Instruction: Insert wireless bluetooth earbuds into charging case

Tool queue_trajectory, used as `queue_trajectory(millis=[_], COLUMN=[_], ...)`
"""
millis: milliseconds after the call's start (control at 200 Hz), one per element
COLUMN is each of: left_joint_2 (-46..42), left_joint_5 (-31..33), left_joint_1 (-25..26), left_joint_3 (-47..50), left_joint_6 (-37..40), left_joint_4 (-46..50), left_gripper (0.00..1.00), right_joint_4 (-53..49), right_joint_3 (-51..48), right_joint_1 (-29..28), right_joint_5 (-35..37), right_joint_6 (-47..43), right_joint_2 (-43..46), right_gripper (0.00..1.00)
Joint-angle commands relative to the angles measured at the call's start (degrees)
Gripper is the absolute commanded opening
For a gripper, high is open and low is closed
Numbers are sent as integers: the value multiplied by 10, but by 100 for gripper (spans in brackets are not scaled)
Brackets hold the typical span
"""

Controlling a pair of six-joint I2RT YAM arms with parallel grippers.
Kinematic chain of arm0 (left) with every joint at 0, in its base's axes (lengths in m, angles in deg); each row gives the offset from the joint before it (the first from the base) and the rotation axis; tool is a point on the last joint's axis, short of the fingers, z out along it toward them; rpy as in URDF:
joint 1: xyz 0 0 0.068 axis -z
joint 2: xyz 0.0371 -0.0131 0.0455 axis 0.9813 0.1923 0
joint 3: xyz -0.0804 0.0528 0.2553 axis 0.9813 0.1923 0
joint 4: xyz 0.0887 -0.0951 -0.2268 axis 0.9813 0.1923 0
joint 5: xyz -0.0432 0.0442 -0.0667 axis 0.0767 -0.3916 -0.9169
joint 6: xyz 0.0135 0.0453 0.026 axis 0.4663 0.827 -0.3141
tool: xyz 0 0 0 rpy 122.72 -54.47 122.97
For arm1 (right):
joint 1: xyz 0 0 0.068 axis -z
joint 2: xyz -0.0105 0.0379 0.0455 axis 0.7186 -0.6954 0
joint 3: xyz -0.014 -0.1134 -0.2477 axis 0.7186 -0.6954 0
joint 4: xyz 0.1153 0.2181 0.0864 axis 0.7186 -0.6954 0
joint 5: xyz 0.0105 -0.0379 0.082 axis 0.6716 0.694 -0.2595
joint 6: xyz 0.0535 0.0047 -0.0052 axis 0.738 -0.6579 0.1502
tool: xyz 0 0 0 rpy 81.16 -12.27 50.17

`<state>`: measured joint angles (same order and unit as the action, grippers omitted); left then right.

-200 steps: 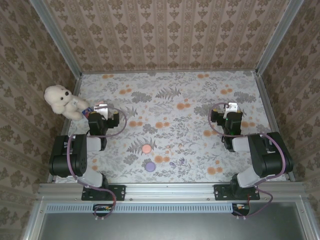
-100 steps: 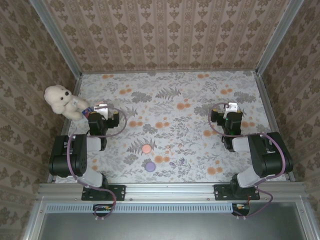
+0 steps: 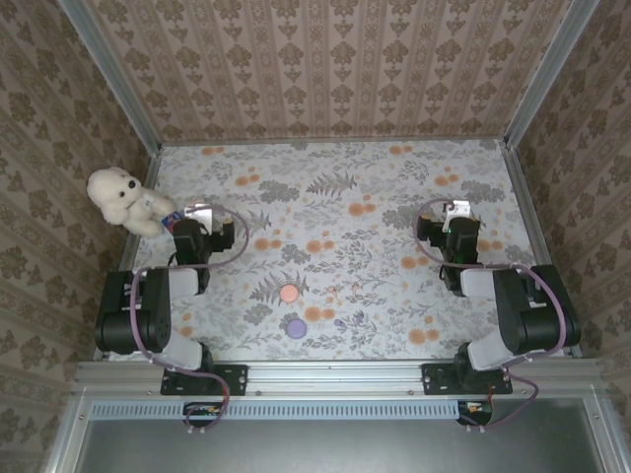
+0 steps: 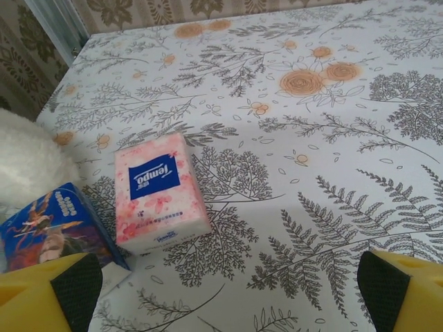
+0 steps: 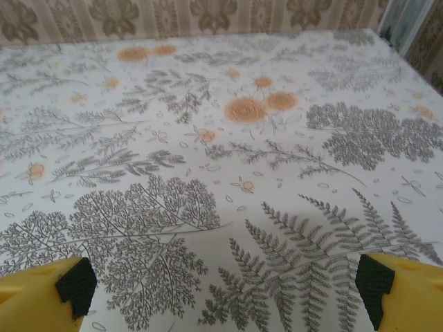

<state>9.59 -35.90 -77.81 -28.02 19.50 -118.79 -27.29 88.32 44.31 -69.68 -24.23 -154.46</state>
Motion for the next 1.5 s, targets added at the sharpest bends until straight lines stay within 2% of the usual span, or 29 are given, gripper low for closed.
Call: queue_trajectory(millis=[0,115,195,235,315,475,540,660,825,935,1055,1170,1355,1495], left_joint_2=[-59,-107,-141,-156,-177,-207,-220,-248,-264,-264,-265,-257,-233,-215], left_joint_5=[26,54,47,40,36,23,30,39,24,27,37,19,-33,-68], left_joint_1=[8,18,22,24,32,62,85,120,142,143,133,94,15,-28], left_joint_3=[-52,-68,-102,-125,-166,-216,-215,-192,-150,-144,-156,-170,-190,-199], left_joint_6=[-10,-23,-55,-76,-134,-232,-261,-319,-411,-439,-442,-443,-440,-443], left_joint_4=[106,134,201,248,338,486,522,564,595,612,635,647,659,657], left_gripper=[99,99,99,99,99,99,99,99,100,100,100,100,100,100], right_joint_4=[-163,-282,-412,-480,-553,-573,-597,-669,-713,-734,-751,-762,-784,-799], right_joint_3=[87,153,220,257,299,275,274,285,291,305,348,408,499,550], right_joint_1=[1,1,3,4,3,-29,-61,-162,-308,-397,-466,-510,-552,-567], right_joint_5=[15,28,88,108,76,-19,-30,-31,-29,-26,-18,-14,-14,-20], right_joint_6=[19,98,203,228,229,202,199,203,262,308,345,371,393,394], right_joint_2=[66,98,100,92,78,118,129,126,107,81,20,-53,-162,-206], right_gripper=[100,100,100,100,100,99,95,88,87,86,85,85,85,85])
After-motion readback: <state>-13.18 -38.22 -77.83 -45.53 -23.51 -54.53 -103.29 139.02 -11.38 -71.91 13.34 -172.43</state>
